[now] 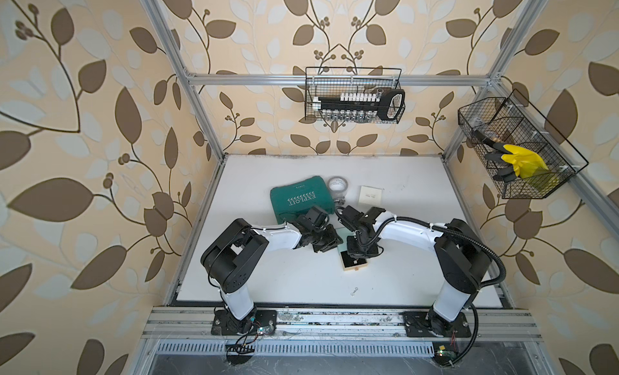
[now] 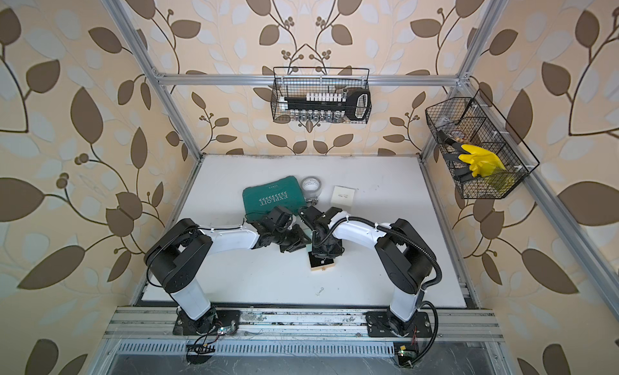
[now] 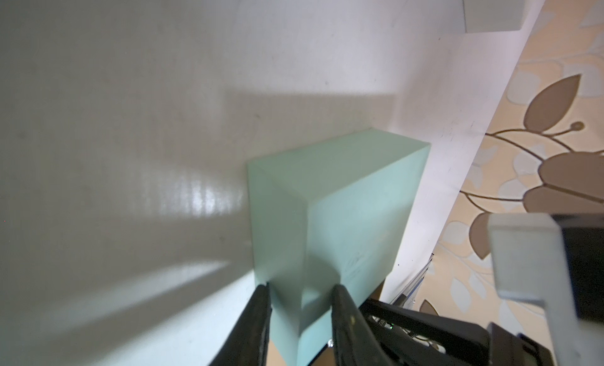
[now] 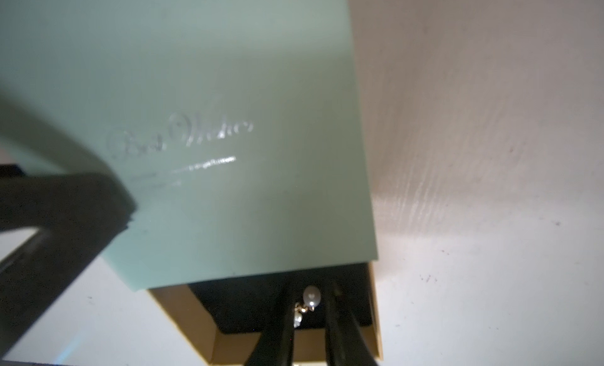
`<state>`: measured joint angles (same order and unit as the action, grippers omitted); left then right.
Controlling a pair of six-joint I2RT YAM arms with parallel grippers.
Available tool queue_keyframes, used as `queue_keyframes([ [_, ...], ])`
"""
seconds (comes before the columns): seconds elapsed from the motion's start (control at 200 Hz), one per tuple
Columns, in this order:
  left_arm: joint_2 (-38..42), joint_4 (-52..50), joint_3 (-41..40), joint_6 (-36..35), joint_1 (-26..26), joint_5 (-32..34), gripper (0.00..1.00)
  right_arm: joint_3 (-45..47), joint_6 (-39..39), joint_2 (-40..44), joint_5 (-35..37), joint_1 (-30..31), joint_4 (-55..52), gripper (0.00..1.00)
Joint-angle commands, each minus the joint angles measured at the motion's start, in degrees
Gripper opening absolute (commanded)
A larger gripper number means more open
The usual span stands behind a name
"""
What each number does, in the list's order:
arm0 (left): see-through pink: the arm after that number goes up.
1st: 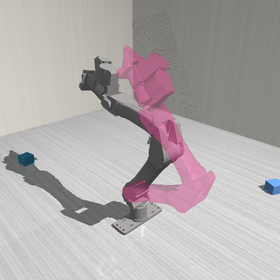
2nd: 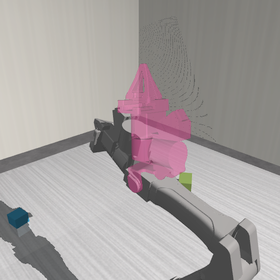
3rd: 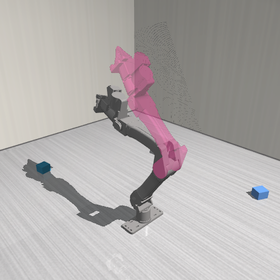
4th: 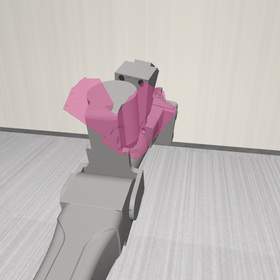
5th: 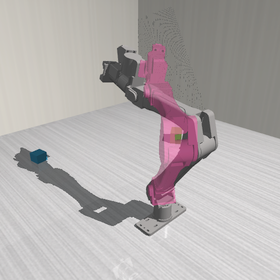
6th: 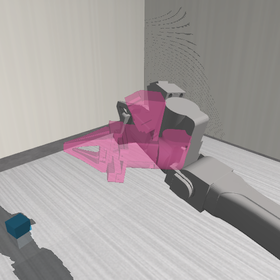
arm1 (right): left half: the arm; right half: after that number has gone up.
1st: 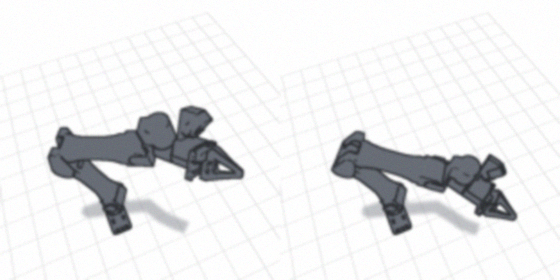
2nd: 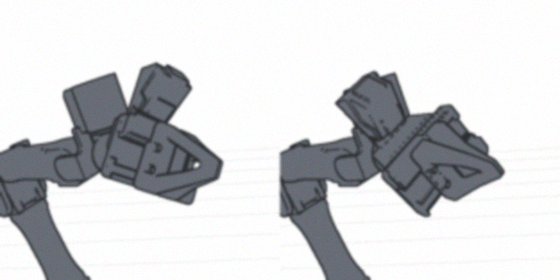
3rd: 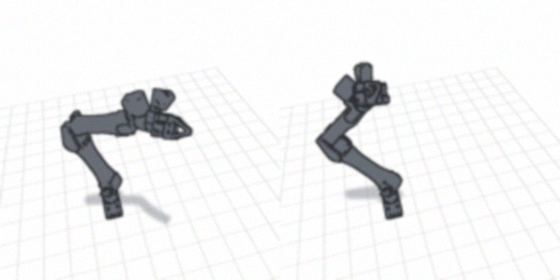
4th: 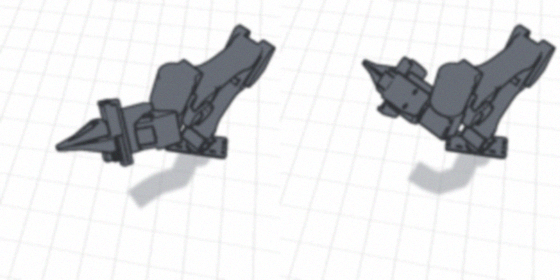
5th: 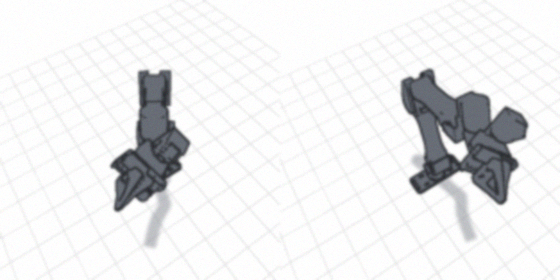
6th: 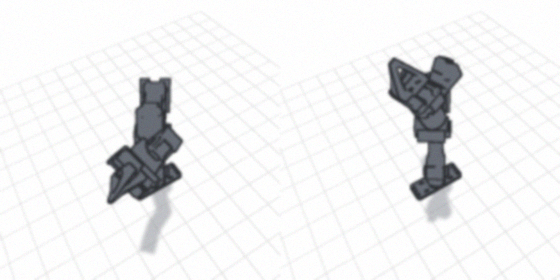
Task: Take out the earrings from the drawer-style jewelry box
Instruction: Pick up the earring from the drawer.
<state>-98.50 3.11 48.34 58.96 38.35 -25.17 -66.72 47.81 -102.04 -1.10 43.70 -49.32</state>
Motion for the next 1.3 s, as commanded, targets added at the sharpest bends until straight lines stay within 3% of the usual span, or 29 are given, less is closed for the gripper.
queue_keyframes([
  [0.0,1.4,-1.7,-1.0,-0.2,1.1,0.0,0.33,-0.5,0.7,-1.3,-0.3,-0.1,0.0,0.20],
  [0.52,1.4,-1.8,-1.0,-0.1,1.2,0.2,0.33,0.7,0.6,-0.2,0.6,0.0,0.1,0.08],
  [1.295,1.0,-2.2,-0.6,-0.1,1.2,0.6,0.32,1.8,0.4,9.9,3.0,2.3,-4.3,0.05],
])
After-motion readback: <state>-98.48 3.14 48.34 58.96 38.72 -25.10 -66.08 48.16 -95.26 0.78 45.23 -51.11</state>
